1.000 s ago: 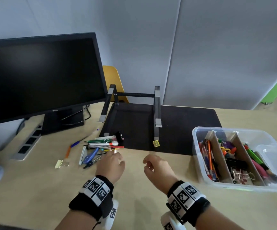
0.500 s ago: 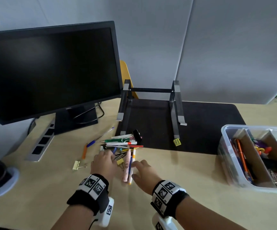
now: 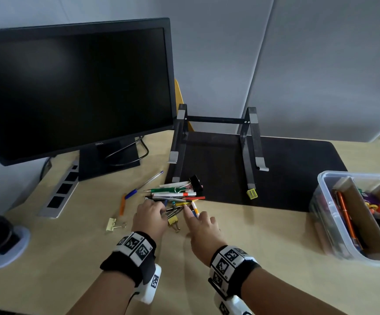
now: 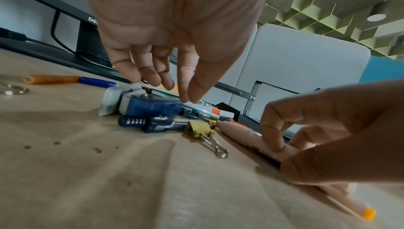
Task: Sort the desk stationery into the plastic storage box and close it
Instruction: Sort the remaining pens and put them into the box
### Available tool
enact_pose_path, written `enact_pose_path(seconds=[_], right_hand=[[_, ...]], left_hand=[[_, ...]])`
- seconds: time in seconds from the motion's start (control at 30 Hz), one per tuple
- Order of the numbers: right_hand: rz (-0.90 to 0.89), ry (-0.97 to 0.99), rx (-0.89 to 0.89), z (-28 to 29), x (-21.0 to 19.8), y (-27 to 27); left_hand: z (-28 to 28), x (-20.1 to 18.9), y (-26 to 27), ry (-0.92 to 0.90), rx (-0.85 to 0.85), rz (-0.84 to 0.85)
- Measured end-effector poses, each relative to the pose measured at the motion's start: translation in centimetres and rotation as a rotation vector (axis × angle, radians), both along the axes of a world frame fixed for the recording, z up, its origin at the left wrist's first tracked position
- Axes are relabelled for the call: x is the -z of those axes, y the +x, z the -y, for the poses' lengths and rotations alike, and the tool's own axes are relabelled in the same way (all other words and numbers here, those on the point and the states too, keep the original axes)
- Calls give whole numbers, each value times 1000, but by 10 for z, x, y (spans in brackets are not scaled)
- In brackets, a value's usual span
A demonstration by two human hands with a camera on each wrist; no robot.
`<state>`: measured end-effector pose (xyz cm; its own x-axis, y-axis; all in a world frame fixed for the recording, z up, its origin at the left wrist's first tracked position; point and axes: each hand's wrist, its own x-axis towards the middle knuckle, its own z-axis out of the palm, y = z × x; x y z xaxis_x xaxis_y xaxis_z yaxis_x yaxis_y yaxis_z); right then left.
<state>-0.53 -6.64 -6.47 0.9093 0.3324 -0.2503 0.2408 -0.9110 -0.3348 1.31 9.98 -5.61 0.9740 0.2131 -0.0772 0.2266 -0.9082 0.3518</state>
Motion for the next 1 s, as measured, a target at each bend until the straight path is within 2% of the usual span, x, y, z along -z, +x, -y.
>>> enact_pose_path(seconds=[0.17,0.33,0.47,0.63,0.87,1.0], right_hand=[[3,-145,44,3,3,10],[-10,-182,47,3,22,23],[-43,-294,19,2,21,29],[9,-391,79,14,20,24],[70,-486,5,22,12,25],[54,-428,107,30,4,25]], left_hand=[[4,-3,13,-10,25,43],[9,-12,31,5,86,69],[10,-12,45,40,108,19],[8,-6,55,120,146,-7],[2,1,61,245,157,-68],[1,2,66,305,219,-57]])
